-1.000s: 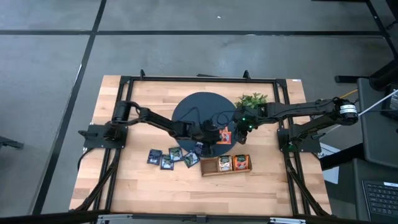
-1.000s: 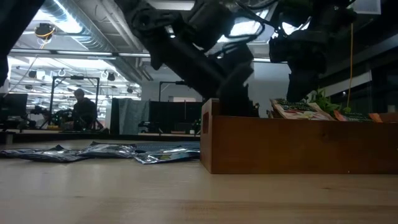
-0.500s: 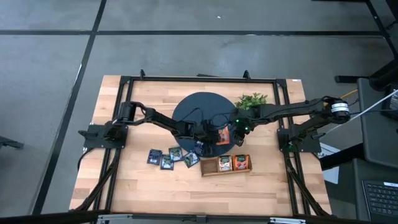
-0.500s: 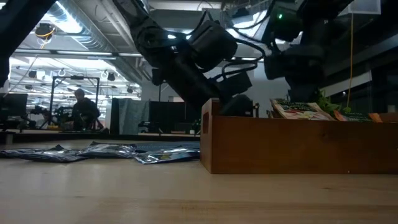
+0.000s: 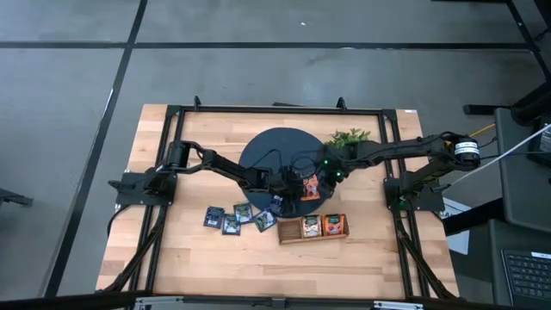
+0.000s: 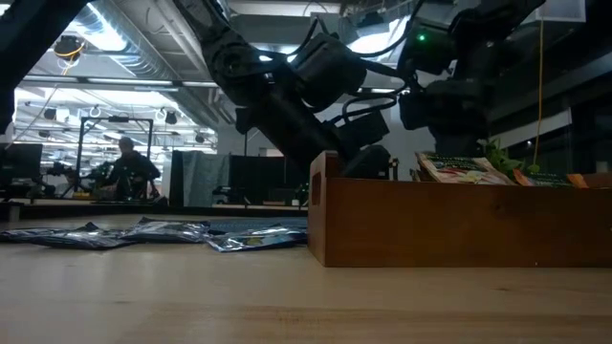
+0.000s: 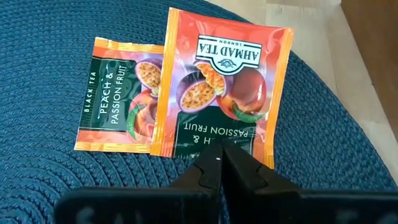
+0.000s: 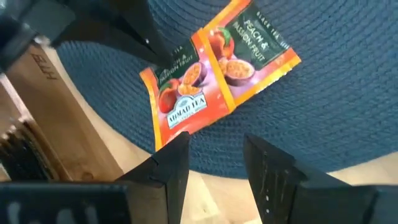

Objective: Pick & Place Tea
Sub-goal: Put the orange tea bag into the right section of the wooden organizer

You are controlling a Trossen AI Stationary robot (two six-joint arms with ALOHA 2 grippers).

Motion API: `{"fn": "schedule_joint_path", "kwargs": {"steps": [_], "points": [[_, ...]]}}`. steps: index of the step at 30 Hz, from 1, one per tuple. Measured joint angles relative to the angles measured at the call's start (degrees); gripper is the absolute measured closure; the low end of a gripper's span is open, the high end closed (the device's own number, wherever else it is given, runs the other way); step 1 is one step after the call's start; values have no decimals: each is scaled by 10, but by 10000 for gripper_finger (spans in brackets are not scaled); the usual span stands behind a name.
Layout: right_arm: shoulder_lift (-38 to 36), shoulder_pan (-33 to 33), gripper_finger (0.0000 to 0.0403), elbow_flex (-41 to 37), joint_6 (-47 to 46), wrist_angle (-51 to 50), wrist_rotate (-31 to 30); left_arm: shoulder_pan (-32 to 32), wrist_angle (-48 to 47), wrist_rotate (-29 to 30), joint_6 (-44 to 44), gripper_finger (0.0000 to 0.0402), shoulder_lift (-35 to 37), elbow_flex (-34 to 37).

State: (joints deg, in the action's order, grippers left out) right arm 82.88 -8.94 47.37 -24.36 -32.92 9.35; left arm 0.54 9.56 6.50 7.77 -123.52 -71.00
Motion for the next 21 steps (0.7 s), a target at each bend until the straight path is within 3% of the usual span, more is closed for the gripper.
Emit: {"fn": "schedule_joint_path", "kwargs": {"steps": [7, 21], "points": [[0, -19, 251, -49, -40, 93, 68, 0, 0, 0, 0, 398, -1, 1], [0, -24, 251, -83, -52, 170, 68, 0, -1, 4, 0, 398, -1, 2]]}}
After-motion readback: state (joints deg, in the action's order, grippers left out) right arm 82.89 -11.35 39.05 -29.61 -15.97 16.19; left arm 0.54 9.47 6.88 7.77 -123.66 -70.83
